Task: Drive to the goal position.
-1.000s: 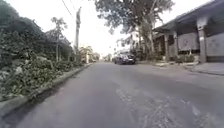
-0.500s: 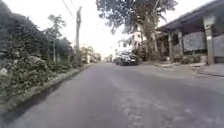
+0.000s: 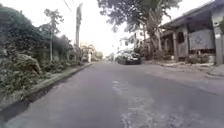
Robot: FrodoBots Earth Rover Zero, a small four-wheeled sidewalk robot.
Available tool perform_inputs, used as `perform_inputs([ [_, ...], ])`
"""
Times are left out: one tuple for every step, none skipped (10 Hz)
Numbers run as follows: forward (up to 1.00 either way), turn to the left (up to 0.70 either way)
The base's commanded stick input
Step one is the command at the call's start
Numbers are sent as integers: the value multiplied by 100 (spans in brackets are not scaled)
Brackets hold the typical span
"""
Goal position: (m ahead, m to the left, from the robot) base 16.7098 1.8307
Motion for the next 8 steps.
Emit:
perform_inputs([
  [100, 1],
  [100, 1],
  [100, 1],
  [100, 1],
  [100, 1],
  [100, 1],
  [100, 1],
  [100, 1],
])
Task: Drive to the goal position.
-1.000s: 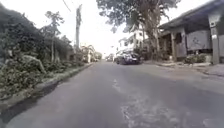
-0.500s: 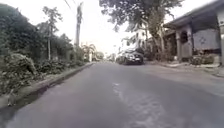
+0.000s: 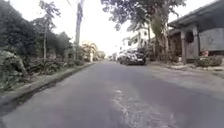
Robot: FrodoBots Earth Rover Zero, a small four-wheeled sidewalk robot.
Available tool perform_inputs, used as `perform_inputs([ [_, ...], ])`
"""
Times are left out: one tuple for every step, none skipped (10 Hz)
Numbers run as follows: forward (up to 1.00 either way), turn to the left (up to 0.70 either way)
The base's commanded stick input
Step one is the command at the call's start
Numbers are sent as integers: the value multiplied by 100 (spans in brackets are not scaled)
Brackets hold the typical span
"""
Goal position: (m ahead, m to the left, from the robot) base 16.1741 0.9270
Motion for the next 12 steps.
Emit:
perform_inputs([
  [100, 1],
  [100, 1],
  [100, 1],
  [100, 1],
  [100, 1],
  [100, 1],
  [100, 1],
  [100, 1],
  [100, 1],
  [100, 1],
  [100, 1],
  [100, 1],
])
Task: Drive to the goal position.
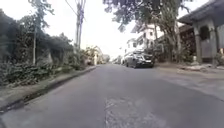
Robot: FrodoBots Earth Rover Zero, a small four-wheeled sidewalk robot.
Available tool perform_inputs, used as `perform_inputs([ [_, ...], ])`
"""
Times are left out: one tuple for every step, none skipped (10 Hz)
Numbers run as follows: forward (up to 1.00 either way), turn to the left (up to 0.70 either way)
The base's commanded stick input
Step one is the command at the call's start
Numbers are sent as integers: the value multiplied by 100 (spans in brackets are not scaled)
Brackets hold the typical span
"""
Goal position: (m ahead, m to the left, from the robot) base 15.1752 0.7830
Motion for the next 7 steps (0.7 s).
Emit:
perform_inputs([
  [100, 1],
  [100, 1],
  [100, 1],
  [100, 1],
  [100, 1],
  [100, 1],
  [100, 1],
])
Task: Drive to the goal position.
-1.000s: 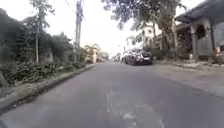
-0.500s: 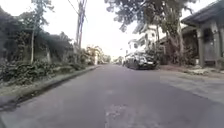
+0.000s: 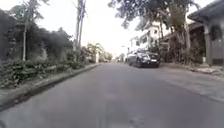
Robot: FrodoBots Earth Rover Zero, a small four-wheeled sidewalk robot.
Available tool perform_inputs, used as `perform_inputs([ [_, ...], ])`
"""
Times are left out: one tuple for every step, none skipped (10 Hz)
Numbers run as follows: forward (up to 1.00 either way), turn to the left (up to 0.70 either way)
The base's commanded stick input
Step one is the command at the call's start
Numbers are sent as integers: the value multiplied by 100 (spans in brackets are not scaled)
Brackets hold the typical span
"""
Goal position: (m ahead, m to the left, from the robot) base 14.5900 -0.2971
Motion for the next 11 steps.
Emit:
perform_inputs([
  [100, 1],
  [100, 1],
  [100, 1],
  [100, 1],
  [100, 1],
  [100, 1],
  [100, 1],
  [100, 1],
  [100, 1],
  [100, 1],
  [100, 1],
])
